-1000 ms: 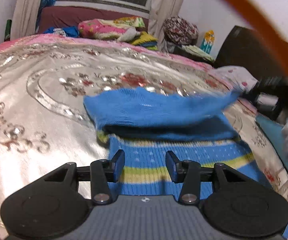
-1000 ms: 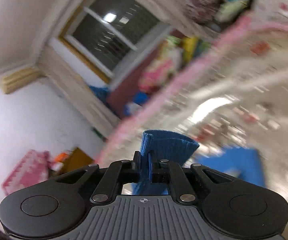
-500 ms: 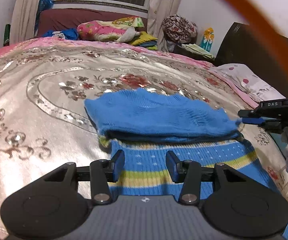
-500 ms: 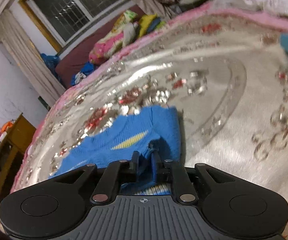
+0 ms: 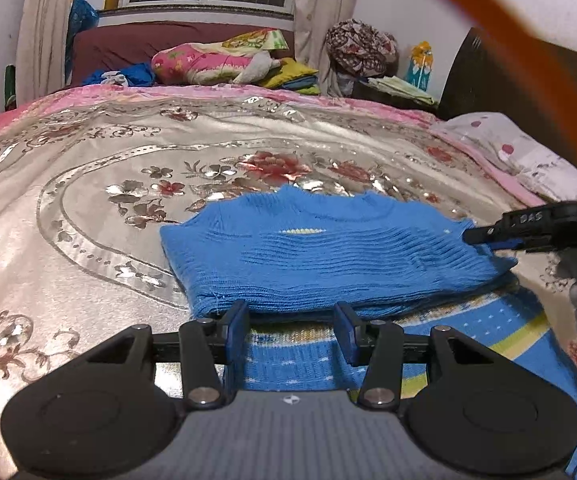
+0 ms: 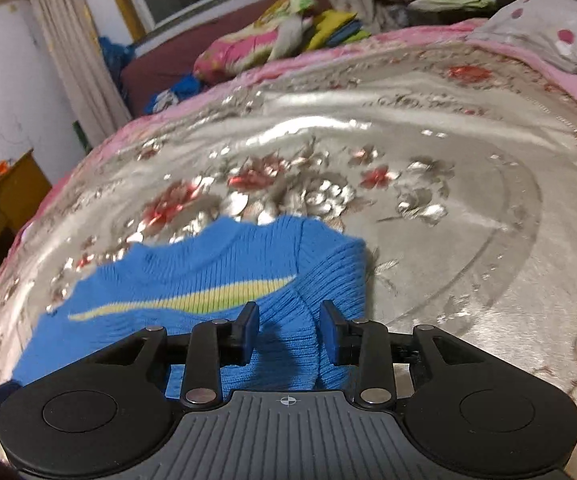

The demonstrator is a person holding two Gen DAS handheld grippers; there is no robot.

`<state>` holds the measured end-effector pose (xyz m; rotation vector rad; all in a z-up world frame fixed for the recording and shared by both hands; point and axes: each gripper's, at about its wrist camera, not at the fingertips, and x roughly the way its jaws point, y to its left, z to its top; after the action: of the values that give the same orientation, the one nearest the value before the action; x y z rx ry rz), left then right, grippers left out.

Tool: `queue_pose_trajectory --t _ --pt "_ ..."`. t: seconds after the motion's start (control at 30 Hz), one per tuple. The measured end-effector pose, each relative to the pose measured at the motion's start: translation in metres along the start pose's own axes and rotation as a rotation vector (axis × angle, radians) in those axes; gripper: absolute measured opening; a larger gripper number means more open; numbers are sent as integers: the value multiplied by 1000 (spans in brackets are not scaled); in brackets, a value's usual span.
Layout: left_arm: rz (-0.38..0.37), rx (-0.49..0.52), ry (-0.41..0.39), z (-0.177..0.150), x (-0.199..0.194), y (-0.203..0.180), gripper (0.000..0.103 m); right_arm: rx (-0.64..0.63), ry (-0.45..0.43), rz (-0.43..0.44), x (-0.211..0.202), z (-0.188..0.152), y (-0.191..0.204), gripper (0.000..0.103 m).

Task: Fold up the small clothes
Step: 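Open the right gripper and smooth the folded sweater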

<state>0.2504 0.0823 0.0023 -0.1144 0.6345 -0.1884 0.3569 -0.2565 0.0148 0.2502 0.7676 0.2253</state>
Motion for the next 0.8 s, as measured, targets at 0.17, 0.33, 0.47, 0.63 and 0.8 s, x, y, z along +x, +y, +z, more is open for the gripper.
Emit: queue_pose_trajectory --t 0.17,0.33,0.47,0.63,0.8 --pt "7 -1 9 -1 5 1 51 -94 28 38 -3 2 10 31" --pt "11 15 2 -2 2 -1 51 -99 57 45 -3 0 11 10" --pt "24 10 -28 1 1 0 51 7 -3 72 -15 5 0 4" --pt "44 -24 -48 3 7 5 51 114 -117 89 -30 16 -8 4" --pt "58 13 -23 0 6 2 51 43 -92 -1 -14 15 1 12"
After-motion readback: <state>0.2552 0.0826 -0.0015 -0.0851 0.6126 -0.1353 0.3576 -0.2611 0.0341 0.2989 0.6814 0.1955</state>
